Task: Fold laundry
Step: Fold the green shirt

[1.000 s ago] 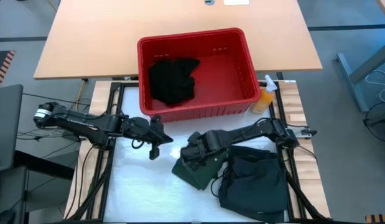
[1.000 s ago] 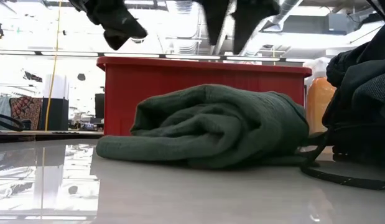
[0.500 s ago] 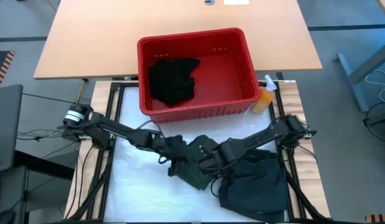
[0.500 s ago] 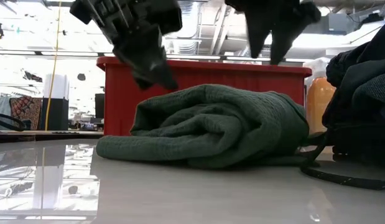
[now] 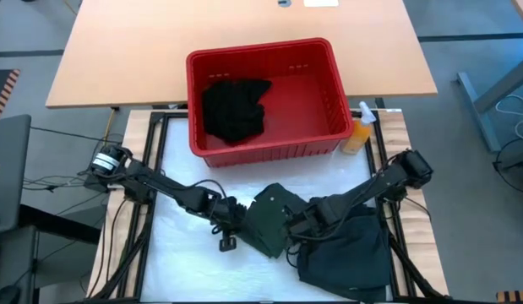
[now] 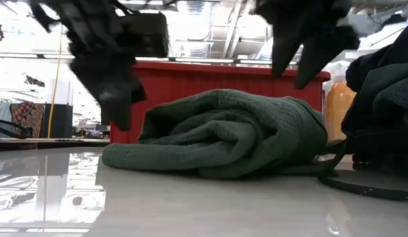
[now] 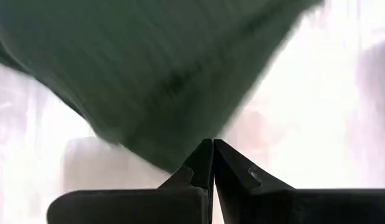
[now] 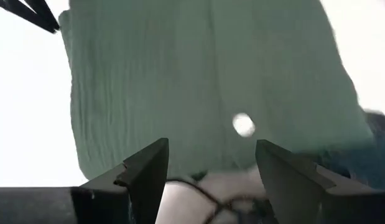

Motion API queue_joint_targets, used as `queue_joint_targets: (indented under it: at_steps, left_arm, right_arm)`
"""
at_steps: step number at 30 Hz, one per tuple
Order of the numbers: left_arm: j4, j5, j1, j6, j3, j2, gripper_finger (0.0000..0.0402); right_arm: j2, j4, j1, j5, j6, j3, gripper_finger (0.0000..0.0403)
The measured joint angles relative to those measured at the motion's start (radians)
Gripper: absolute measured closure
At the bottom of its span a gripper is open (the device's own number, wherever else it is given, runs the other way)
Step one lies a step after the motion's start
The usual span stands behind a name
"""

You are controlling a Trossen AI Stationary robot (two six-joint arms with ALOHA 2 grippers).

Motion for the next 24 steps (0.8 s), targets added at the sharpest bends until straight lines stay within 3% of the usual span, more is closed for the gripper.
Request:
queue_joint_targets:
  at_steps: [4,8,10,13,19,24]
  left_arm:
    - [0.01,-0.104,-0.056,-0.014,0.01,-0.1,0.0402]
    - [0.082,-0.363,-0.075,-0.011,0.021,-0.162,0.0402]
    - [0.142,-0.436,-0.049,-0.011,0.021,-0.151,0.0402]
    - [0.191,-0.393,0.009,-0.027,0.023,-0.076,0.0402]
    - [0.212,-0.195,0.052,-0.106,0.021,0.087,0.0402]
    - [0.134,-0.187,0.012,-0.13,0.021,0.115,0.0402]
  right_arm:
    - [0.04,0.037,-0.008,-0.003,-0.087,-0.002,0.0133]
    - [0.062,0.083,-0.011,-0.012,-0.163,0.0,0.0133]
    - [0.072,0.103,-0.011,-0.017,-0.208,0.0,0.0133]
    - [0.085,0.141,-0.008,-0.049,-0.272,0.0,0.0133]
    - [0.084,0.075,-0.011,-0.069,-0.279,0.0,0.0133]
    - [0.085,-0.034,-0.032,-0.063,-0.27,0.0,0.0133]
